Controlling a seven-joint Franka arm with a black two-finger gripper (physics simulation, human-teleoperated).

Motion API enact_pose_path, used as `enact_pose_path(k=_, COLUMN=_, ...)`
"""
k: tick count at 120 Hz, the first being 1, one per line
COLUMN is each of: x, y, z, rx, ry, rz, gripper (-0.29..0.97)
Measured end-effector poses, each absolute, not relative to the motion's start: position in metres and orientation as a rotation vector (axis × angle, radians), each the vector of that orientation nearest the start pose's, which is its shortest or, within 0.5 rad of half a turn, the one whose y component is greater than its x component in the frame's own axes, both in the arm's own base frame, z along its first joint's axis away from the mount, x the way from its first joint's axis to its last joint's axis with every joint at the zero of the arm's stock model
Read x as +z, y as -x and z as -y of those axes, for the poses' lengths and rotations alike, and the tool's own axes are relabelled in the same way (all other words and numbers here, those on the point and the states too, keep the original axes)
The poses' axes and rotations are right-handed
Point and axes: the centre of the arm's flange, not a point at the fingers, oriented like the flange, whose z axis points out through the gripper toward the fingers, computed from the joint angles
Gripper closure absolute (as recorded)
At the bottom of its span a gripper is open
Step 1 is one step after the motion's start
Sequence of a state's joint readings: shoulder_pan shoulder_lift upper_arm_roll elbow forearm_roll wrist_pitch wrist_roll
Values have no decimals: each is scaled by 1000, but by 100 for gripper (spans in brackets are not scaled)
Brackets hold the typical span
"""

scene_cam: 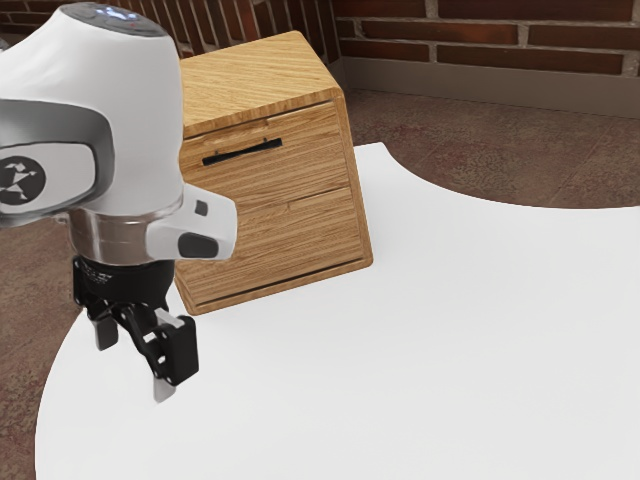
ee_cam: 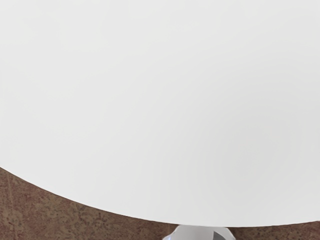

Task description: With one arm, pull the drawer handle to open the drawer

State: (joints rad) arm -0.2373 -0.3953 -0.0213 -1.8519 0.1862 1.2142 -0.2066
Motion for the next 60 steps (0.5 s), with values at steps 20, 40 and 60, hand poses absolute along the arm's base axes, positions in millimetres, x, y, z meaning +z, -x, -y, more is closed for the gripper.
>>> enact_pose_path(k=20, x=664, y=-385, z=99, rx=156, ry=2938, rz=-7, gripper=0)
enact_pose_path(k=40, x=657, y=-412, z=106, rx=161, ry=2965, rz=-37, gripper=0)
enact_pose_path(k=60, x=634, y=-535, z=73, rx=81, ry=2887, rz=-353, gripper=0)
